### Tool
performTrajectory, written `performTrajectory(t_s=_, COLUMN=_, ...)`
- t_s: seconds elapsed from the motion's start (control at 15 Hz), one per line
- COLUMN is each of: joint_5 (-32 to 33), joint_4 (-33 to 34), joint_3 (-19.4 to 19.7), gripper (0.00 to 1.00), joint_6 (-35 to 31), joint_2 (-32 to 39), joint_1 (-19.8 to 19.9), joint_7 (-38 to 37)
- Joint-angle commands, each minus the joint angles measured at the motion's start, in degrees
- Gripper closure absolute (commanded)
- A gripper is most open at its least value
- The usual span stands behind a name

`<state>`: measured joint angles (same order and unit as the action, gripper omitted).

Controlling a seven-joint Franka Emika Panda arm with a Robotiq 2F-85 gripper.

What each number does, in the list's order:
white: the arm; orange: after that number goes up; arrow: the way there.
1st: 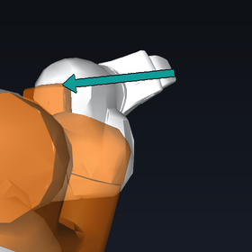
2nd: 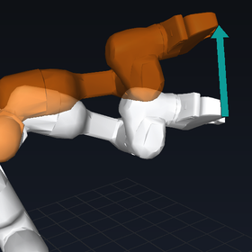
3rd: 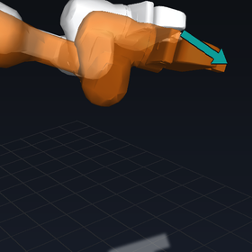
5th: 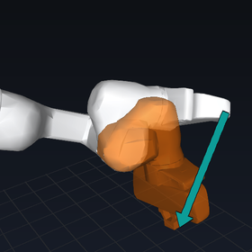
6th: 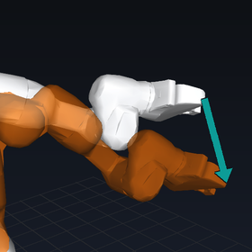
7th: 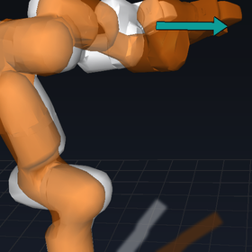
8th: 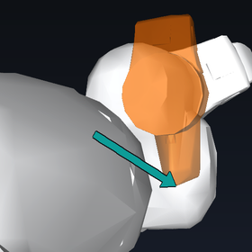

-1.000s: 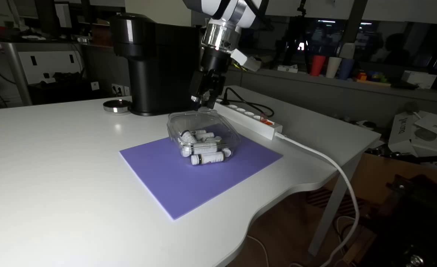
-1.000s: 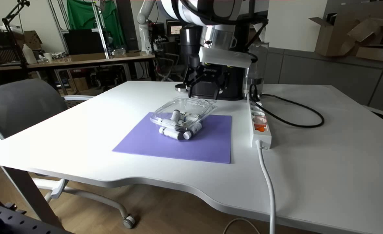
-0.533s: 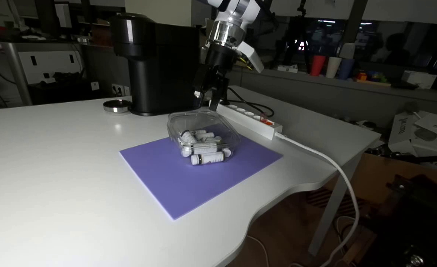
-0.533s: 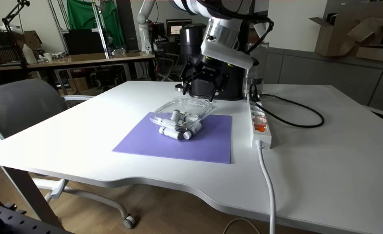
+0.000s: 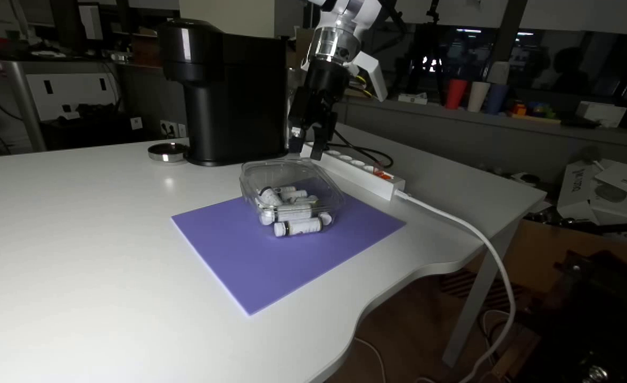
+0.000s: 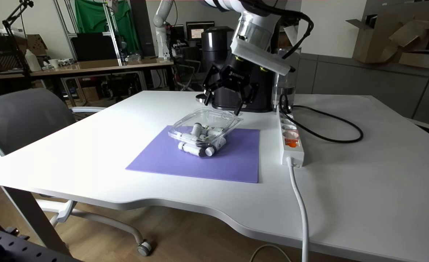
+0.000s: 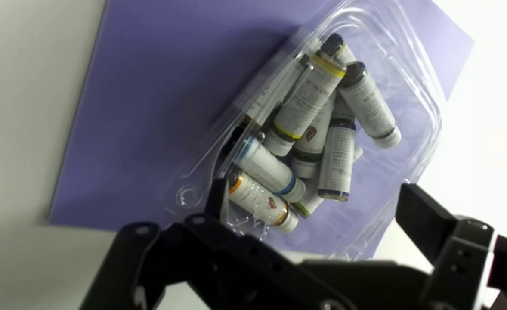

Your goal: Open colourless box

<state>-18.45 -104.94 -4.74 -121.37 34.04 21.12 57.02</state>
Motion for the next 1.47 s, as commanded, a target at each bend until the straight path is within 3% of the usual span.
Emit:
performTrajectory(t_s=0.0, joint_5=3.96, joint_4=1.58, joint_3=3.46, gripper=0.0, joint_6=-2.28, joint_2=0.1, joint_1=-3.05, joint_7=-2.15)
performTrajectory(t_s=0.2, joint_5=7.03, joint_4=1.53, joint_3=5.13, gripper=0.0, joint_6=-7.43, joint_2=0.8, joint_1=-4.52, joint_7=-3.63)
performTrajectory(t_s=0.27, joint_5=5.31, joint_4=0.52, joint_3=3.65, gripper=0.0, joint_6=-5.79, joint_2=0.3, joint_1=-3.02, joint_7=-1.02)
performTrajectory(t_s=1.4, joint_5=3.88, joint_4=1.87, joint_3=1.39, gripper=0.0, joint_6=-6.89, joint_2=3.0, joint_1=-2.89, joint_7=-0.33)
